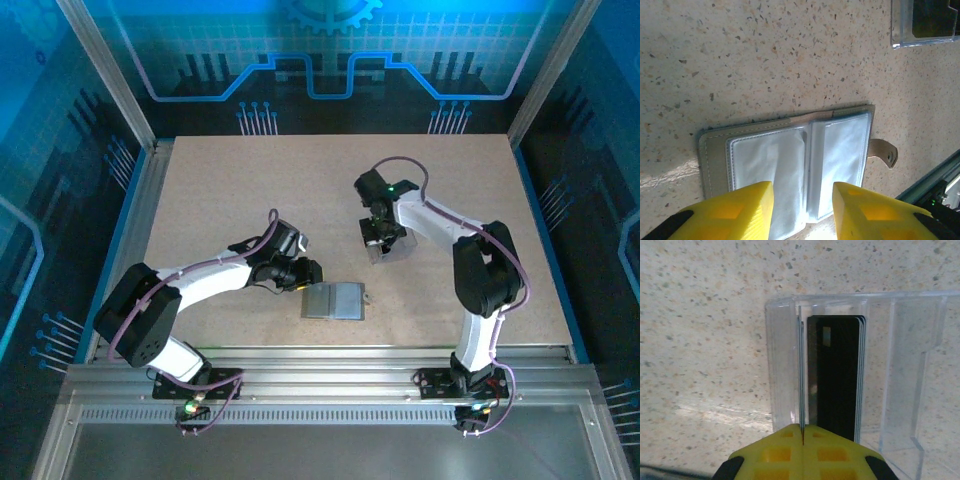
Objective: Put the credit cards into the card holder
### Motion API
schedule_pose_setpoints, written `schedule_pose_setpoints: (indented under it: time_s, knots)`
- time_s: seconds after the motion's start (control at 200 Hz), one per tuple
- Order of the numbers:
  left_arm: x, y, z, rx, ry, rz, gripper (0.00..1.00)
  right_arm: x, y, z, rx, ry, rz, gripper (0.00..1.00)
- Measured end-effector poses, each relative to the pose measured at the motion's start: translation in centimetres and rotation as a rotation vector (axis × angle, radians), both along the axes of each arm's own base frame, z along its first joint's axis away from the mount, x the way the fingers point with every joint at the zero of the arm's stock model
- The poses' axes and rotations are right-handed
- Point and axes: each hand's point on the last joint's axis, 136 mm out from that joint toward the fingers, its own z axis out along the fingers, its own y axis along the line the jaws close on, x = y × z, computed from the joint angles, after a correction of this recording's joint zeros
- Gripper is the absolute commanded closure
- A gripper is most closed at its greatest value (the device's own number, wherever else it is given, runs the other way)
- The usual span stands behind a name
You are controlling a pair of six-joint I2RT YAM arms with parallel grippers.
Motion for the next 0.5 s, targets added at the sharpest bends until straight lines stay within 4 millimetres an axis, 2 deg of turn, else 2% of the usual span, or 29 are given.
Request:
schedule_pose_setpoints:
  time_s: [0.105, 0.5]
  knots:
    - [0.4, 0.4, 0.1, -0.01, 0.005, 0.013, 0.62, 0.0, 0.4, -0.2, 0.073, 0.018, -0.009, 1.0]
    - [2.1, 0.5, 1.5, -0.034, -0.022, 0.035, 0.62, -1.0, 4.5, -0.4, 0.26, 0.058, 0.042, 1.0]
